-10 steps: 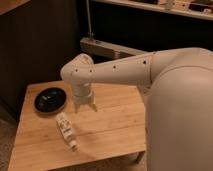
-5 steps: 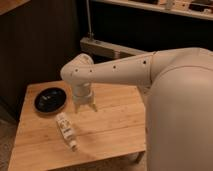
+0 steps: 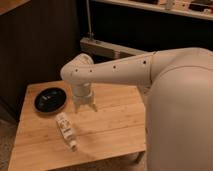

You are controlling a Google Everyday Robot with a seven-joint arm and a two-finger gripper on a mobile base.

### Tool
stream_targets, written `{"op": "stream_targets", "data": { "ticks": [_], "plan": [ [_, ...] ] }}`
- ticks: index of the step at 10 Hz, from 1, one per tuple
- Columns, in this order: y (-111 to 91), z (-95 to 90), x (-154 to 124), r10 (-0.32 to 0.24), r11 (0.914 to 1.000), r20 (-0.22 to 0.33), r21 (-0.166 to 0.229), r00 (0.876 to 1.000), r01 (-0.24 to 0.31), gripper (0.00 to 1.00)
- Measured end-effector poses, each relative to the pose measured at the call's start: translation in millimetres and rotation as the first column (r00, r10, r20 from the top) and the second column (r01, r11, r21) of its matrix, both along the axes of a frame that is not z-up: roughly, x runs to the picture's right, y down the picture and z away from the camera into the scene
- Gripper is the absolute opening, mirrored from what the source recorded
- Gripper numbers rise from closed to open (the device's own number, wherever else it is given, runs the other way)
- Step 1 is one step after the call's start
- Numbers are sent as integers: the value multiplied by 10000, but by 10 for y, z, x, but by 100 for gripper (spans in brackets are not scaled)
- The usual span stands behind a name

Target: Place the bottle in the ceramic bowl

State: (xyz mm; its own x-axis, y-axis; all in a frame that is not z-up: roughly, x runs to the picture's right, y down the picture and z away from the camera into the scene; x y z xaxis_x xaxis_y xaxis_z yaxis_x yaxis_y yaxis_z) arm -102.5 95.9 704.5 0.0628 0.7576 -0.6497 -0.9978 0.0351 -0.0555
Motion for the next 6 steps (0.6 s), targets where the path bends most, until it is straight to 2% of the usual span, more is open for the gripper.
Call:
{"op": "stream_targets", "data": {
  "ticks": [6],
  "plan": [
    [3,4,18,114,9999,41,17,9999,-114,65]
  ]
}}
